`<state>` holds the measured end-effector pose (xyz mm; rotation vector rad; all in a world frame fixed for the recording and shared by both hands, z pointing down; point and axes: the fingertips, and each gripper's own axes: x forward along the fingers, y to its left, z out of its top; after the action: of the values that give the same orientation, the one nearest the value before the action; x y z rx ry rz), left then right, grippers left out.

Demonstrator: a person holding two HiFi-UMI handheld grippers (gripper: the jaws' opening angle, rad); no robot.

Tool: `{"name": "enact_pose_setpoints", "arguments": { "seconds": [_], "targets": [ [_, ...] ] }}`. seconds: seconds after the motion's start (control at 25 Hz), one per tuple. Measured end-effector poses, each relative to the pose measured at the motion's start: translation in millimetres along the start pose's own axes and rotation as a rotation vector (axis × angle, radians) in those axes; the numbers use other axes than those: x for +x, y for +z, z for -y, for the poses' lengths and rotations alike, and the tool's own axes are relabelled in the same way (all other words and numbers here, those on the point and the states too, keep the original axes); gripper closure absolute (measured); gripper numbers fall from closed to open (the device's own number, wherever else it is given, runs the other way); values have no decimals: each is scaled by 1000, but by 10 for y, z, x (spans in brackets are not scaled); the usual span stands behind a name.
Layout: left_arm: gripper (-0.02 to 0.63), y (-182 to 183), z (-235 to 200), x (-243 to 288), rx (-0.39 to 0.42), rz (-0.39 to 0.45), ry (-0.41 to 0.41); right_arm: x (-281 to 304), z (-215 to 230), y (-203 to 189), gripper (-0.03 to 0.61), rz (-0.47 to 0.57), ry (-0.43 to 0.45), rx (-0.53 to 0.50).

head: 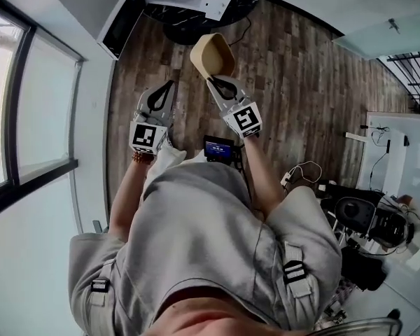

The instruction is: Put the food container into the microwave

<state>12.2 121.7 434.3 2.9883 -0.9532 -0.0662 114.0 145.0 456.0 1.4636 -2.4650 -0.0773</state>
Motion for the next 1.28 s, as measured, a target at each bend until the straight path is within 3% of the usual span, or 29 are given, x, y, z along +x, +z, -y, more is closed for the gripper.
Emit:
{"name": "enact_pose_setpoints", "arguments": {
  "seconds": [0.36, 0.6, 1.28],
  "targets": [
    [617, -109, -529, 179, -28, 0, -78, 402, 23, -56, 546, -94, -73, -12],
    [617, -222, -689, 441, -37, -18, -102, 576, 317, -105, 546, -113, -106, -2],
    [617, -534, -1527, 1575, -17, -158, 12, 1657, 1553, -307, 546, -48, -32, 47]
  ]
}}
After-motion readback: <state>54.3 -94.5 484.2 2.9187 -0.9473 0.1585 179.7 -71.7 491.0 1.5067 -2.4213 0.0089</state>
